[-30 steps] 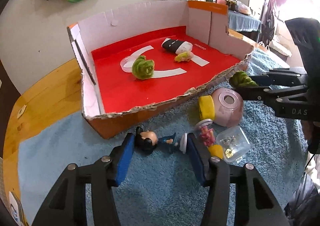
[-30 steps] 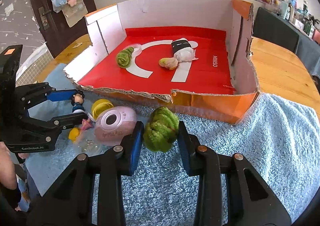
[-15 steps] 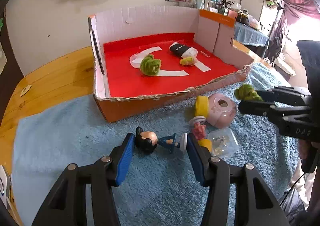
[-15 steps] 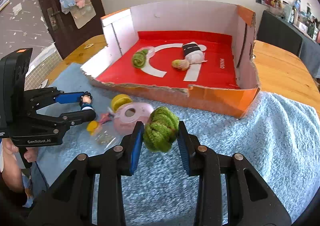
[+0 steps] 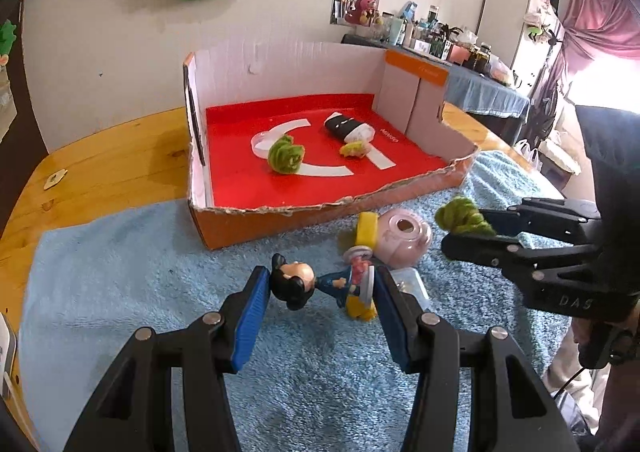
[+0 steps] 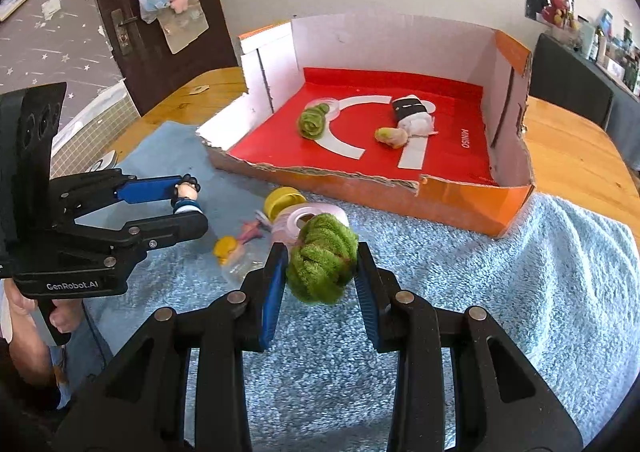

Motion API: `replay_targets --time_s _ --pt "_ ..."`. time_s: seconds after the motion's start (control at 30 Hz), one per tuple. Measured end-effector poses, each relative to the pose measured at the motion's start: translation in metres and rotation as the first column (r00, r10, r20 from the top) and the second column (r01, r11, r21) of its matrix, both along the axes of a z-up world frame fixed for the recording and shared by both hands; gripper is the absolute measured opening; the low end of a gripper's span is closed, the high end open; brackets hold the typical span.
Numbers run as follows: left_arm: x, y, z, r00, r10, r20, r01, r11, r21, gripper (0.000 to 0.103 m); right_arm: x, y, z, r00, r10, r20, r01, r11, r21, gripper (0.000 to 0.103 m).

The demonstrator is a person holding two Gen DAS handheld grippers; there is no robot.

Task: Organize objects
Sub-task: 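Carry the pom-pom and the figurine up and over the box wall with both tools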

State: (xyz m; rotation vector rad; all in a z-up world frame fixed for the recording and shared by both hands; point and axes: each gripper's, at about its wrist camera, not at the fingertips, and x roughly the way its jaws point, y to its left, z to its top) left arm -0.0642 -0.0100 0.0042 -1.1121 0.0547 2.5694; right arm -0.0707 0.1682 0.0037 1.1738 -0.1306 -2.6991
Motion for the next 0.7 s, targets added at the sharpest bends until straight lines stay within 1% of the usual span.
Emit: replay_targets --time_s 0.13,0.33,0.57,0.7 --pt "0.002 0.003 0.006 1.0 -0.005 -0.014 0.005 1.0 0.004 0.055 0.0 0.0 0.003 1.0 0.016 -0.002 -0.016 0.999 -0.038 0.032" --pt "0.004 0.007 0.013 1.0 -0.013 -0.028 0.013 1.0 0.014 0.055 0.0 -0.004 0.007 0.999 0.037 -0.009 -0.037 0.998 -0.054 0.032" --pt "0.0 0.008 0.022 0.999 -0.01 -0.048 0.011 0.999 0.035 0.055 -0.005 -0.008 0.013 0.998 0.057 -0.02 -0.058 0.997 -0.053 0.032" --pt "-0.003 0.01 0.027 0.998 -0.01 -0.059 0.012 0.999 0.031 0.055 -0.01 -0.01 0.019 0.998 0.063 -0.029 -0.064 0.997 -0.042 0.032"
